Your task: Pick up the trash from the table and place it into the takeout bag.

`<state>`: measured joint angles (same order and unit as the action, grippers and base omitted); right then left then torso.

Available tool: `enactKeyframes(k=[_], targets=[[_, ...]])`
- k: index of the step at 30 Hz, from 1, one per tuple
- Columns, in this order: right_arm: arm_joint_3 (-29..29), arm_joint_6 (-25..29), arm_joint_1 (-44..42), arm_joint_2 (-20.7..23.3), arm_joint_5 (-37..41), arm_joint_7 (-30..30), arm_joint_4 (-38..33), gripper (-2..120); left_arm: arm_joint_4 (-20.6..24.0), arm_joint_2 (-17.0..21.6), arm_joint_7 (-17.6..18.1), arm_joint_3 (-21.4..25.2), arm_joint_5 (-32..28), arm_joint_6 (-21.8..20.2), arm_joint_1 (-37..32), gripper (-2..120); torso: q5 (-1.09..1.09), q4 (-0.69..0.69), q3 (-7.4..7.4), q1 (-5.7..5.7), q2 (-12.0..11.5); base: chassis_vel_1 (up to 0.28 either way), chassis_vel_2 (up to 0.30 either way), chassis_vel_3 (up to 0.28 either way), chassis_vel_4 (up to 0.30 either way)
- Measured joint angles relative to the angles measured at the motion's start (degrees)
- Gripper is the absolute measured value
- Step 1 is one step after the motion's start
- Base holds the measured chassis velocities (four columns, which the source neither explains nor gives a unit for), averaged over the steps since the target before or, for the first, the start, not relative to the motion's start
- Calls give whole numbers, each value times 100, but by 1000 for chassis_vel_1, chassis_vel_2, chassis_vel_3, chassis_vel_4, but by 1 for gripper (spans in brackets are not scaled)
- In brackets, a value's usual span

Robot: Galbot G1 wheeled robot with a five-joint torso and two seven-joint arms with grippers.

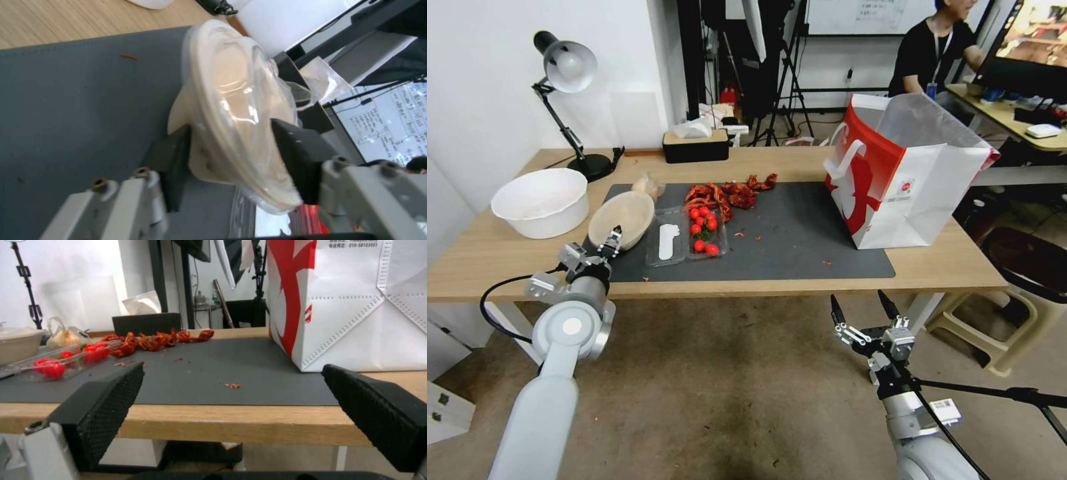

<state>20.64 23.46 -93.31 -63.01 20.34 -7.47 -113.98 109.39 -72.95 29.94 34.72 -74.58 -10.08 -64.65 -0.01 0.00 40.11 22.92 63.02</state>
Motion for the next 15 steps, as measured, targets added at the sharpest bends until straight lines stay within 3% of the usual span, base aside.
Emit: enactKeyframes(k=[5, 9, 12, 15], targets=[[-4, -17, 2, -4, -41, -17, 0, 100, -92, 2, -53, 8, -53, 114, 8, 24, 1, 0, 0, 0, 0, 0, 0, 0, 0], [1, -61, 48, 64, -41, -31, -25, 100, -133, -9, -122, -6, -57, 222, 8, 15, 2, 0, 0, -1, 0, 0, 0, 0, 0], [-6, -90, 57, 68, -41, -31, -44, 100, -137, -27, -375, -32, 21, 489, -83, 6, 0, -1, 0, -1, 0, 0, 0, 0, 0], [-21, -95, 70, 54, -45, -31, -46, 100, -130, -10, -643, -58, 194, 737, -162, 4, 0, 0, 0, -1, 0, 0, 0, 0, 0]])
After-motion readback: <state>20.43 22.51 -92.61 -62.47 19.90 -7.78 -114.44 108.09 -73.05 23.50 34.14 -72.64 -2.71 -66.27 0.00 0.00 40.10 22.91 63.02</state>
